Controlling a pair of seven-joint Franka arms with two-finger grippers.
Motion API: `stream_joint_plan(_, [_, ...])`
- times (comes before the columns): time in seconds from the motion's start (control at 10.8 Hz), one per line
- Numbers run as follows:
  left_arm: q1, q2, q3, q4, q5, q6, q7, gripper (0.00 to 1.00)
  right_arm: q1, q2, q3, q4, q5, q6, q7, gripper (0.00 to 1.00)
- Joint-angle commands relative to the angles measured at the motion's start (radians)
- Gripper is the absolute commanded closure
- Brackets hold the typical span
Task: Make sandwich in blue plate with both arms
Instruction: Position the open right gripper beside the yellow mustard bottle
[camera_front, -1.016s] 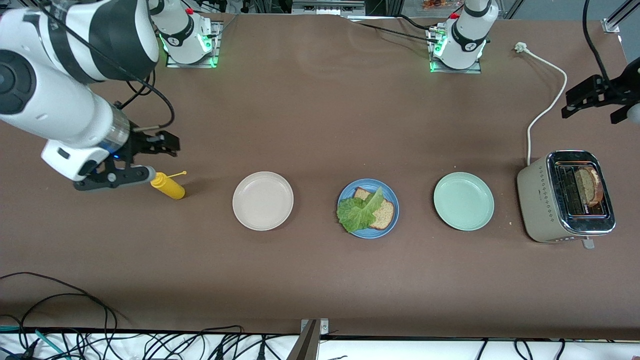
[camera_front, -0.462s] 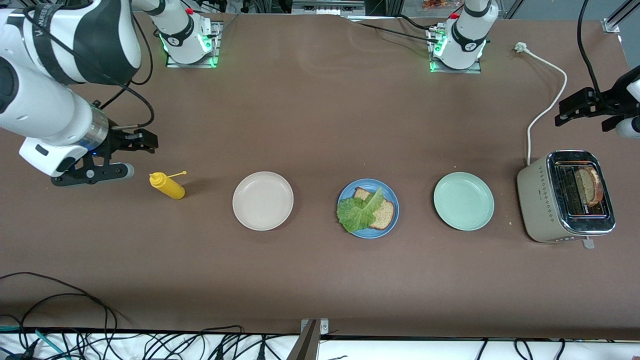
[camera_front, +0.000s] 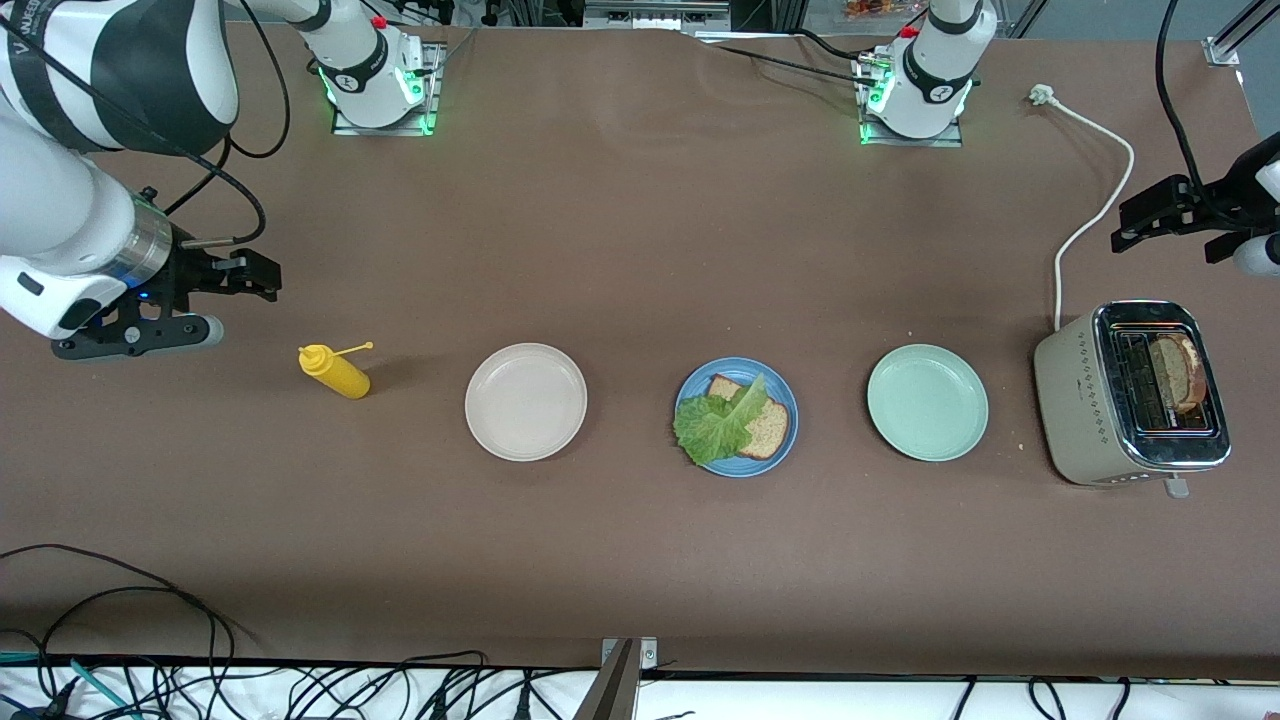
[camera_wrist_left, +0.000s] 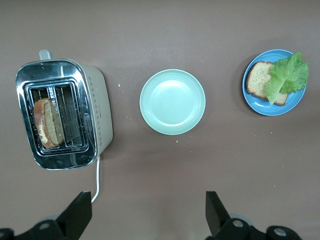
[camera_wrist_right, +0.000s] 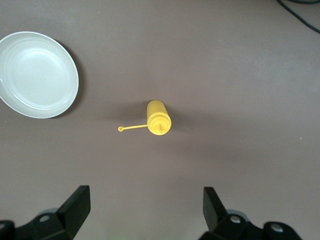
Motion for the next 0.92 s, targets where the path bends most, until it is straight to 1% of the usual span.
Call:
stream_joint_plan(0.0, [0.009,0.005,-0.003,0.018,-0.013,-0.007,0.015,0.0,-0.025,-0.028,0.004,-0.042,-0.024,0.051,-0.077,0.0])
stream_joint_plan(0.09, [0.009,0.005,-0.003,0.018,-0.013,-0.007,0.015,0.0,-0.065,-0.027,0.041,-0.042,-0.026,0.055,-0.091,0.0])
stream_joint_plan(0.28, [0.007,0.005,-0.003,0.02,-0.014,-0.007,0.014,0.0,-0.239,-0.033,0.223,-0.041,-0.042,0.071,-0.101,0.0])
stream_joint_plan(0.46, [0.007,0.005,-0.003,0.02,-0.014,-0.007,0.014,0.0,-0.379,-0.045,0.366,-0.042,-0.073,0.09,-0.105,0.0])
stream_joint_plan(0.55, [0.007,0.005,-0.003,0.02,-0.014,-0.007,0.014,0.0,-0.451,-0.045,0.433,-0.044,-0.073,0.096,-0.113,0.0])
stream_joint_plan(0.65, [0.007,0.005,-0.003,0.02,-0.014,-0.007,0.014,0.0,-0.52,-0.045,0.501,-0.054,-0.084,0.113,-0.13,0.0])
stream_joint_plan(0.83, [0.007,0.005,-0.003,0.02,-0.013,-0.007,0.014,0.0,-0.645,-0.068,0.605,-0.125,-0.09,0.194,-0.18,0.0])
